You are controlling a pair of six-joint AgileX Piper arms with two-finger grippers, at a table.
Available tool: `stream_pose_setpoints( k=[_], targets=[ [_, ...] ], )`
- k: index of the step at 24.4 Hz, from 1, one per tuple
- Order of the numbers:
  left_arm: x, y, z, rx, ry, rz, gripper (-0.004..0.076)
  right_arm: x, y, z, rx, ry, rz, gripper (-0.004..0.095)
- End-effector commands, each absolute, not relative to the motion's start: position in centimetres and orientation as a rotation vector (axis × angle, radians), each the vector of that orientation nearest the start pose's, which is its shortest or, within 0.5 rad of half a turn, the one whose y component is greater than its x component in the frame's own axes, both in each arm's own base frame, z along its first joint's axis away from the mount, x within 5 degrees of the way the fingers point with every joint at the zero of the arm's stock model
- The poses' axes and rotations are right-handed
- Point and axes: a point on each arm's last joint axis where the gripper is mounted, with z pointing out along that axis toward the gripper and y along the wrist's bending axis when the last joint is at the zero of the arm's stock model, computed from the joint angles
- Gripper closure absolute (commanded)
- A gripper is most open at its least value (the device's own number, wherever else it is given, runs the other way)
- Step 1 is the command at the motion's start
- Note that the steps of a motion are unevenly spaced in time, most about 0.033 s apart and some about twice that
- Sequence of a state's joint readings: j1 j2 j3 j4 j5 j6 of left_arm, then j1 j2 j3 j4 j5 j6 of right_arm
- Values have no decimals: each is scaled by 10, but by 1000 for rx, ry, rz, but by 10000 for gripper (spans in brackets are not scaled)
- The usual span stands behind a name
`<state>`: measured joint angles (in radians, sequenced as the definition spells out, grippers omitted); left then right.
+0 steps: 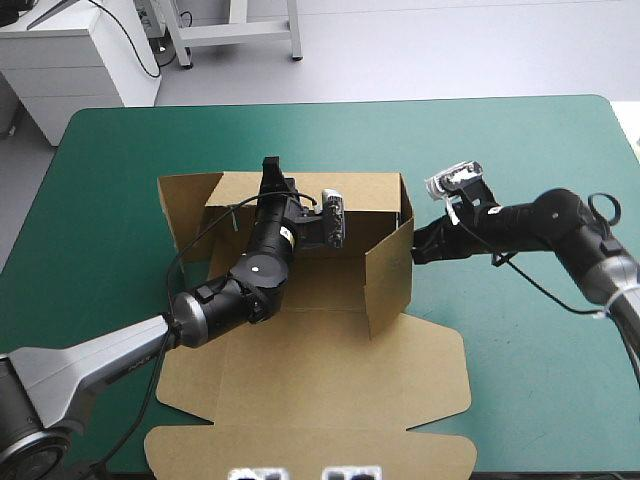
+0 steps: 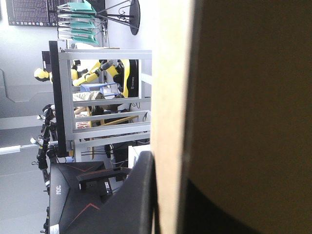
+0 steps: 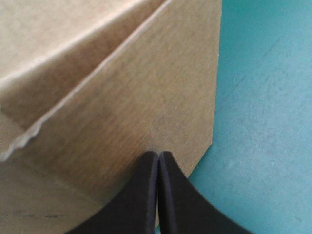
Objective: Fold the box
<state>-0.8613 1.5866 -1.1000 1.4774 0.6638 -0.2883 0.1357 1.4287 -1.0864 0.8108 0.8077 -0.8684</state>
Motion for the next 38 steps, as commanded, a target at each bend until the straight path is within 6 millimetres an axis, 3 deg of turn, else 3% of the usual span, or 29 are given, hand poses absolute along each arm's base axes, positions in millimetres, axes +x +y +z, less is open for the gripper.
stream_pose_setpoints(
  k=[1,9,14,18,19,21,25,27,30,34,38],
  targets=[
    [266,-222,317,1396,1384,878,732,270,85,322,-654,2055,572,925],
    [266,-224,317,1409,1370,852,732,246,79,283,-593,1936,532,926],
    [266,-224,317,1409,1370,852,732,241,81,275,-657,1938,537,908],
    [266,-224,317,1409,1370,852,732,238,85,276,-713,1923,586,721],
    [266,-224,317,1410,1368,854,732,236,86,276,-729,1917,612,604],
    [266,-224,317,1410,1368,854,732,235,87,276,-738,1913,628,485],
    [266,-224,317,1451,1336,888,731,230,92,277,-812,1877,675,453],
    [266,-224,317,1456,1329,892,731,230,93,278,-827,1868,684,378],
    [266,-226,317,1461,1322,876,731,237,92,272,-768,1900,683,147],
    [266,-226,317,1465,1317,871,731,252,108,265,-797,1918,650,129],
    [265,-227,317,1460,1322,858,731,264,125,267,-795,1935,470,130]
  ],
)
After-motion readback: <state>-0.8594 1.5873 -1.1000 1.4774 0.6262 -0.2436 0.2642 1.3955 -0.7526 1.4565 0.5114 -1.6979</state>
